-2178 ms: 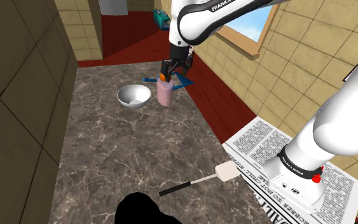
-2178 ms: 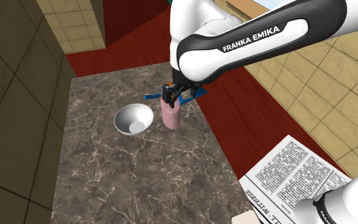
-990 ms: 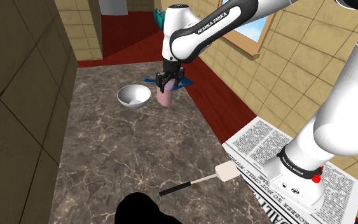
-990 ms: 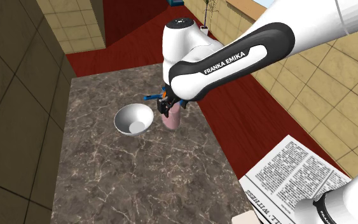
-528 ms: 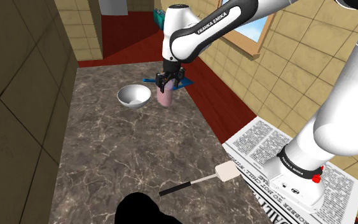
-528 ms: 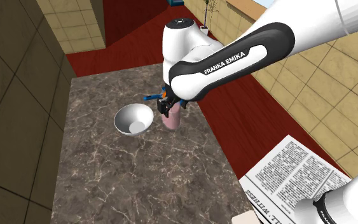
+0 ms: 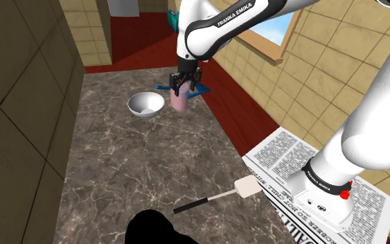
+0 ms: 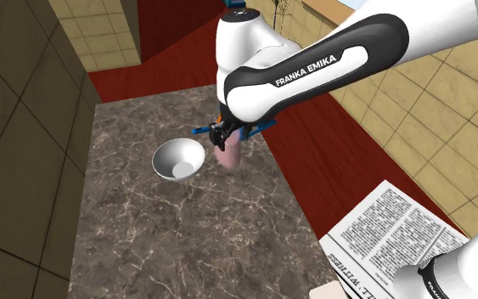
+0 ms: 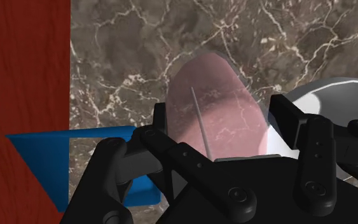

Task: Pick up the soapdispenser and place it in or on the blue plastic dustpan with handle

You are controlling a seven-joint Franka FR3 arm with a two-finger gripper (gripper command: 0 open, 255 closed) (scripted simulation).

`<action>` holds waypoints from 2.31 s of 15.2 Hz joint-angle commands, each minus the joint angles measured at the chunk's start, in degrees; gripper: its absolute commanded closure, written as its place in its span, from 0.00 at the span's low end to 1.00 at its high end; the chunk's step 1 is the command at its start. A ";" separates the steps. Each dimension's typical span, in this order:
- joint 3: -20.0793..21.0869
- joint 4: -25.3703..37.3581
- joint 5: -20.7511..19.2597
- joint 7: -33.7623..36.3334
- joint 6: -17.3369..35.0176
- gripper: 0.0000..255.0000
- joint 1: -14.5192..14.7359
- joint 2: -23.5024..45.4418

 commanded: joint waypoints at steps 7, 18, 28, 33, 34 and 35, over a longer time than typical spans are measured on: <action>0.18 2.78 1.07 -0.82 -5.67 1.00 -0.20 -2.99; 0.26 7.80 2.05 -1.56 -13.64 1.00 -0.33 -6.02; -0.21 14.38 2.27 -2.84 -20.25 1.00 -0.88 -6.09; -2.33 23.94 1.46 -7.31 -22.66 1.00 -3.23 1.11; -2.70 26.15 1.32 -8.17 -23.29 1.00 -3.67 2.71; -3.05 28.48 1.20 -9.01 -23.97 1.00 -4.11 4.36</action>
